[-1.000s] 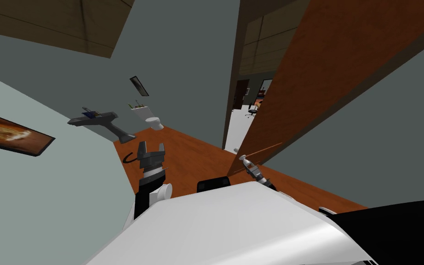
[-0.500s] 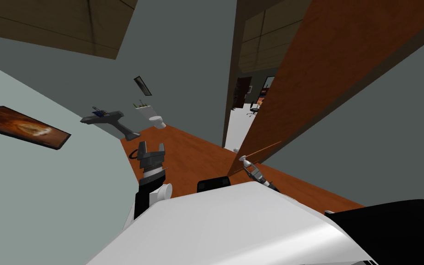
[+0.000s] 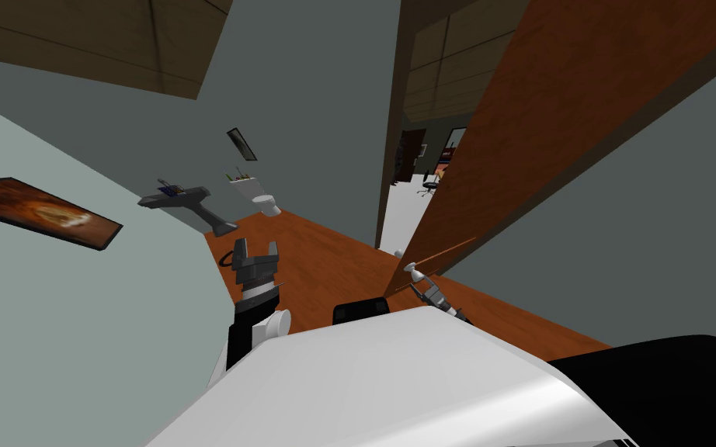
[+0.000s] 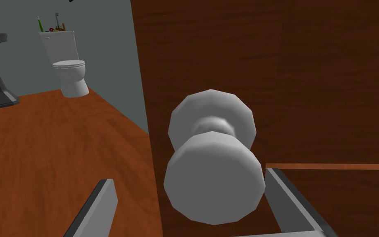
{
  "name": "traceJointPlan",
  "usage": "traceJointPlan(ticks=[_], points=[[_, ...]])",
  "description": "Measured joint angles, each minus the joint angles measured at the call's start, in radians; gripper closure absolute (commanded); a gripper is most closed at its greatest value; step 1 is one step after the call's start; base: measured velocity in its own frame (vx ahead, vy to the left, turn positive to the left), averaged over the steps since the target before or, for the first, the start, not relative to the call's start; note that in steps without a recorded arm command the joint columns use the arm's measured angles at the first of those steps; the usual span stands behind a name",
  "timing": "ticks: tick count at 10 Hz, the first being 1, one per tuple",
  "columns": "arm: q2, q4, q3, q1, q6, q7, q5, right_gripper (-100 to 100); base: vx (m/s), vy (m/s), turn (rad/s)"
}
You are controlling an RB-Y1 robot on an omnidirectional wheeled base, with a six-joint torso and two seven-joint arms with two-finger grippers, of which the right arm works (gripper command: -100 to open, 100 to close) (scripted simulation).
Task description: Pull the door open
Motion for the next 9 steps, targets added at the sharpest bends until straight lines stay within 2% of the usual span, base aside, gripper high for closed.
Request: traceJointPlan(ticks=[1,3,4,7,8,9], points=[[-0.002,-0.002,0.000,0.000,0.001,-0.001,0.000,100,-0.009,0.002,-0.016],[0.007,0.025,0.002,-0.013,-0.011,-0.006,0.002,100,-0.007,0.001,-0.008],[0.004,0.018,0.001,-0.008,-0.011,-0.005,0.001,100,0.001,-0.011,0.044],[0.007,0.026,-0.009,0.007,-0.018,-0.002,-0.003,100,0.044,-0.043,0.184],[0.013,0.051,-0.010,-0.002,-0.032,-0.006,-0.003,100,0.028,0.019,-0.051],[0.011,0.045,-0.012,0.001,-0.032,-0.005,-0.004,100,0.012,0.021,-0.067]])
